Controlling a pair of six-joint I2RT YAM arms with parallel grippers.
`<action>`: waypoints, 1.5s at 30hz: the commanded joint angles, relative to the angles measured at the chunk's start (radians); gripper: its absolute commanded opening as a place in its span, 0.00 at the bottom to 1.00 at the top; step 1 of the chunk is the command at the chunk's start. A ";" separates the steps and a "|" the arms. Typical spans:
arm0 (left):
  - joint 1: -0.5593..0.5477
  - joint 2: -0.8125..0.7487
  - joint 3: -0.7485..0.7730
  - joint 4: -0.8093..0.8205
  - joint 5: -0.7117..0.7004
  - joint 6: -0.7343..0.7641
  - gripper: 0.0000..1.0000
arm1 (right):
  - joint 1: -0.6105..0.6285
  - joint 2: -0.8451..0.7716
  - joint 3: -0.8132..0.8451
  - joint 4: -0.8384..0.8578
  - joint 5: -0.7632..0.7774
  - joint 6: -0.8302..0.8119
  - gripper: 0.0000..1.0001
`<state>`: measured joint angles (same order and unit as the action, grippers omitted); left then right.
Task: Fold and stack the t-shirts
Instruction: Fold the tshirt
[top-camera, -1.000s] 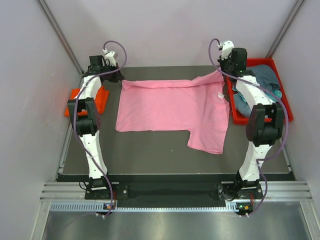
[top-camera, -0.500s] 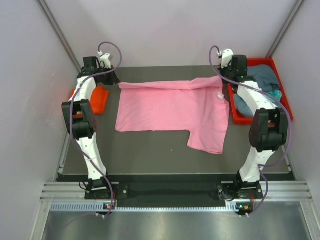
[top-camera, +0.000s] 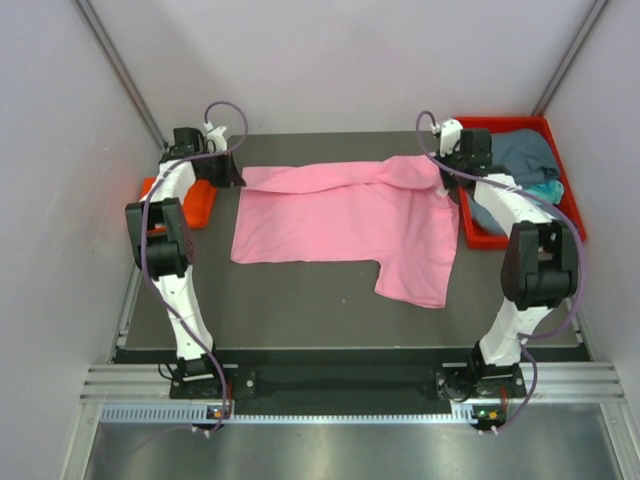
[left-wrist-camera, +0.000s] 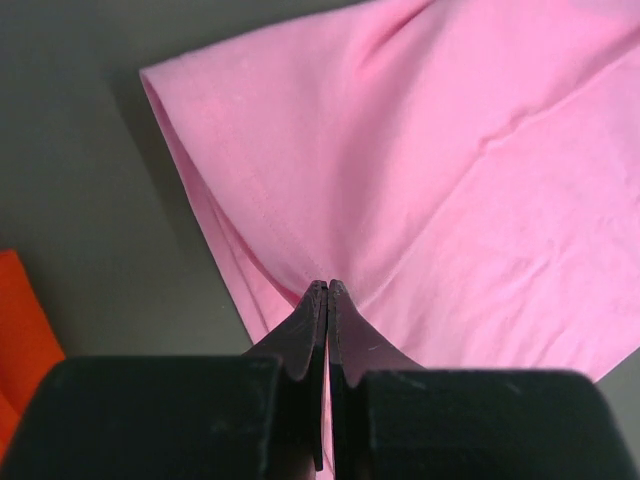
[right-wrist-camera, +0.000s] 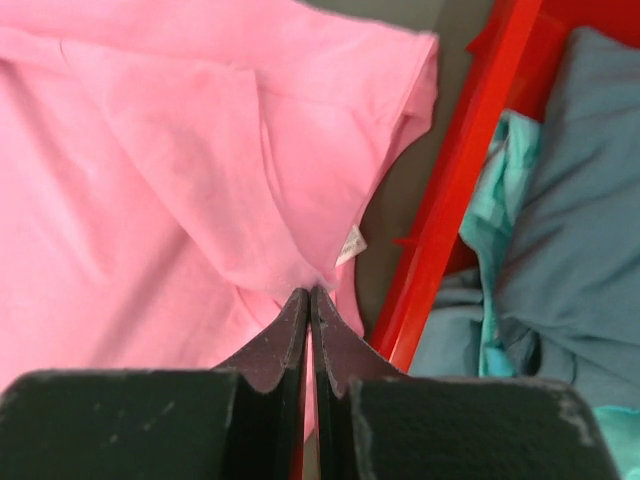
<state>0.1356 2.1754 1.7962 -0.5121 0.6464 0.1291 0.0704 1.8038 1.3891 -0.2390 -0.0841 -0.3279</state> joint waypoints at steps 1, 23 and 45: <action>0.007 -0.068 -0.038 -0.019 0.024 0.001 0.00 | 0.003 -0.060 -0.024 0.013 -0.022 0.007 0.00; 0.024 -0.141 -0.052 -0.014 -0.050 -0.088 0.26 | 0.017 -0.165 0.022 -0.045 -0.031 0.010 0.43; -0.048 -0.002 0.075 -0.112 -0.120 -0.114 0.30 | -0.024 0.529 0.787 -0.298 -0.378 0.320 0.50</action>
<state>0.0834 2.1632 1.8366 -0.5907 0.5545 -0.0277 0.0689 2.3245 2.0529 -0.4969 -0.3935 -0.0677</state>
